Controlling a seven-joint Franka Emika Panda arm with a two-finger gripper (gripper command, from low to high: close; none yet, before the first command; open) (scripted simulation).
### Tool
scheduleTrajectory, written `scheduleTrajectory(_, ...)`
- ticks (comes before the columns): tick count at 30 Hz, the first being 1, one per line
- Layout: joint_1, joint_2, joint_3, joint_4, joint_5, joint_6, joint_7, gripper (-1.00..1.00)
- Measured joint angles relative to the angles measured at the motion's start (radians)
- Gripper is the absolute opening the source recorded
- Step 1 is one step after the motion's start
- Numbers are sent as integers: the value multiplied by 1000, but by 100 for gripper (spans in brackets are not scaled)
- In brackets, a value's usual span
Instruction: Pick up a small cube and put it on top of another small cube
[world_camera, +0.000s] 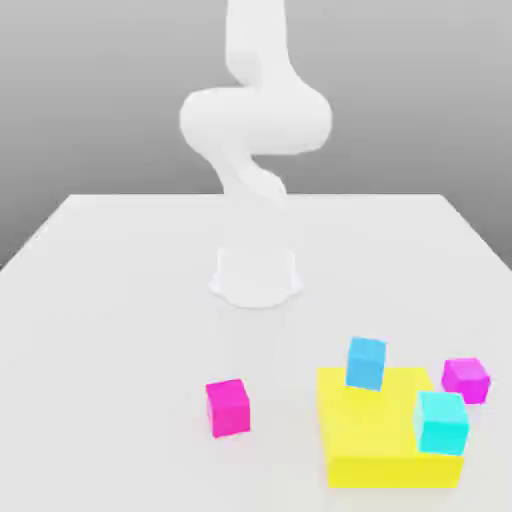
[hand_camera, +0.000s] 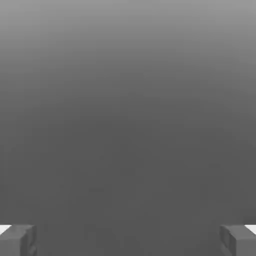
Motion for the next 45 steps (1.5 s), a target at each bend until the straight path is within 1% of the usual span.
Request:
scheduleTrajectory(13, 83, 469, -141, -337, 38, 329, -263, 0)
scheduleTrajectory(16, 83, 598, -157, -425, 31, 420, -321, 0)
scheduleTrajectory(18, 72, 676, -165, -481, 6, 477, -343, 0)
scheduleTrajectory(20, 67, 742, -161, -497, 11, 528, -364, 0)
scheduleTrajectory(22, 58, 804, -142, -492, 46, 578, -395, 0)
scheduleTrajectory(27, -33, 958, -31, -467, 126, 703, -456, 0)
scheduleTrajectory(28, -52, 984, -12, -463, 129, 724, -458, -100)
scheduleTrajectory(35, -57, 987, -7, -462, 126, 726, -455, -100)
scheduleTrajectory(41, -12, 823, -77, -491, 29, 593, -385, -100)
scheduleTrajectory(43, -16, 763, -80, -503, 2, 544, -364, -100)
scheduleTrajectory(45, -2, 700, -54, -505, 15, 480, -412, -100)
